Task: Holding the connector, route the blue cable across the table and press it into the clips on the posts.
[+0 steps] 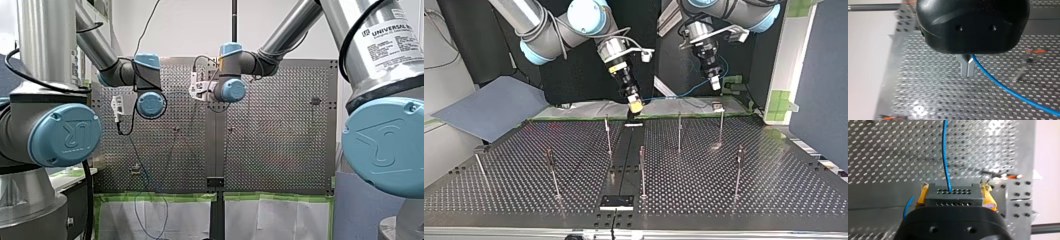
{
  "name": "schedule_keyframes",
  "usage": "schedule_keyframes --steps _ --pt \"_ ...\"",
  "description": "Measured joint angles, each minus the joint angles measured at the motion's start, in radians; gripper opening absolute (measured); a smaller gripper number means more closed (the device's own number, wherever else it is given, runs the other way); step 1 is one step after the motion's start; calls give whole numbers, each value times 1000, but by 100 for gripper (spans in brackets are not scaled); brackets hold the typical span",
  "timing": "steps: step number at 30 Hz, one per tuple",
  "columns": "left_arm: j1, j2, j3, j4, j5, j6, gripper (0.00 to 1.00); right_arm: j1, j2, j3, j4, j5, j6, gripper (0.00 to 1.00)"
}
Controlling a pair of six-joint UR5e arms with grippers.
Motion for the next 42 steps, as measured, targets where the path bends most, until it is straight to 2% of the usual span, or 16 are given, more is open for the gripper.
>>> schedule_keyframes --steps 5,10,17,22,33,42 --pt "7 37 29 -27 0 -19 0 3 5 -36 5 -17 7 0" --pt "23 45 75 -72 -27 -25 0 8 11 -72 22 -32 17 0" --pt "64 49 141 -120 -32 -28 0 18 52 -144 75 -42 28 0" --pt "108 49 155 -137 7 -35 0 20 75 -190 110 -47 28 0" --pt "227 45 207 -150 126 -63 0 28 144 -300 196 -50 33 0" --pt "265 10 248 -175 207 -79 0 49 173 -384 232 -64 40 0"
